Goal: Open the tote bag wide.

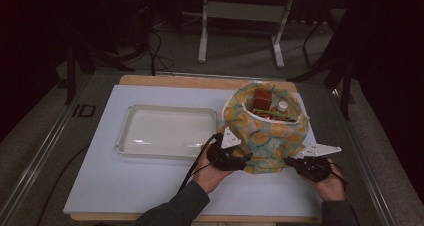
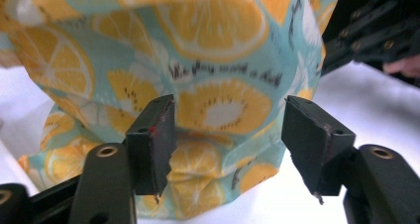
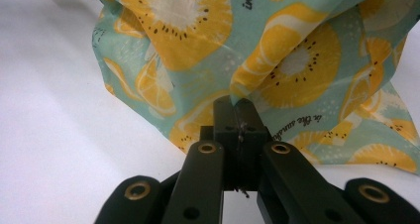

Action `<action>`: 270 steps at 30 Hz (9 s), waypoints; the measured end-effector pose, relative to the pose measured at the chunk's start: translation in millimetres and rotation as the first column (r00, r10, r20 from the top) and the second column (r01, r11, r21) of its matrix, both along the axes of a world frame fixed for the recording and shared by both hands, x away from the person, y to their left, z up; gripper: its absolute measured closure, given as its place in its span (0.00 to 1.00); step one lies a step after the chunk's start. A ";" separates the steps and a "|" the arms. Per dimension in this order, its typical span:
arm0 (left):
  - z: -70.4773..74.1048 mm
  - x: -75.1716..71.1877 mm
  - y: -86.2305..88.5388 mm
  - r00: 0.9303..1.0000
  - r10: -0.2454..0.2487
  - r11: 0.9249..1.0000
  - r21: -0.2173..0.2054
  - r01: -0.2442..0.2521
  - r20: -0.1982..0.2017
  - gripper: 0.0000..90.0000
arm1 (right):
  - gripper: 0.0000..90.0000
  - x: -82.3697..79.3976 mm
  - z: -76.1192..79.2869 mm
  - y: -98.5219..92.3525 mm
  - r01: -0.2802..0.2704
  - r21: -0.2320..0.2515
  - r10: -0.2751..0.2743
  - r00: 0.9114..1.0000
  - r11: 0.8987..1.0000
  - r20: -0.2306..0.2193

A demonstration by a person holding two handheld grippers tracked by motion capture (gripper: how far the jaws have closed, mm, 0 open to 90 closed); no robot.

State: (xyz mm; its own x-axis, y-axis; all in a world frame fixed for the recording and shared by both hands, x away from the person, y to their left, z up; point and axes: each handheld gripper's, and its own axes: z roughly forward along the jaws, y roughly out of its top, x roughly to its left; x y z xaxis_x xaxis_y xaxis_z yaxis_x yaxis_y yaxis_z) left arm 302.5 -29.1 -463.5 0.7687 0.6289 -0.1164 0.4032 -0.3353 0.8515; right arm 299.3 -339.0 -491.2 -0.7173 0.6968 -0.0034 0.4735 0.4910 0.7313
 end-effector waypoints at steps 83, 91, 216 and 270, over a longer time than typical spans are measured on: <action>53.8 46.6 56.4 1.000 0.028 0.994 -0.109 -0.027 0.013 0.44 | 1.00 -10.1 34.2 0.3 -0.002 0.103 -0.008 0.995 0.995 0.097; 56.9 53.0 42.9 1.000 0.014 0.998 -0.062 -0.013 0.017 0.72 | 1.00 -11.9 37.5 3.8 -0.016 0.102 0.004 0.994 0.995 0.110; -22.3 11.8 -12.2 0.965 -0.261 0.946 0.204 0.250 0.024 0.99 | 0.55 -11.2 72.3 -8.7 0.178 0.293 -0.233 0.958 0.939 0.167; -34.6 8.9 -7.6 0.973 -0.230 0.953 0.205 0.223 0.011 0.97 | 0.64 -17.3 52.7 -26.9 0.080 0.121 -0.086 0.995 0.989 0.047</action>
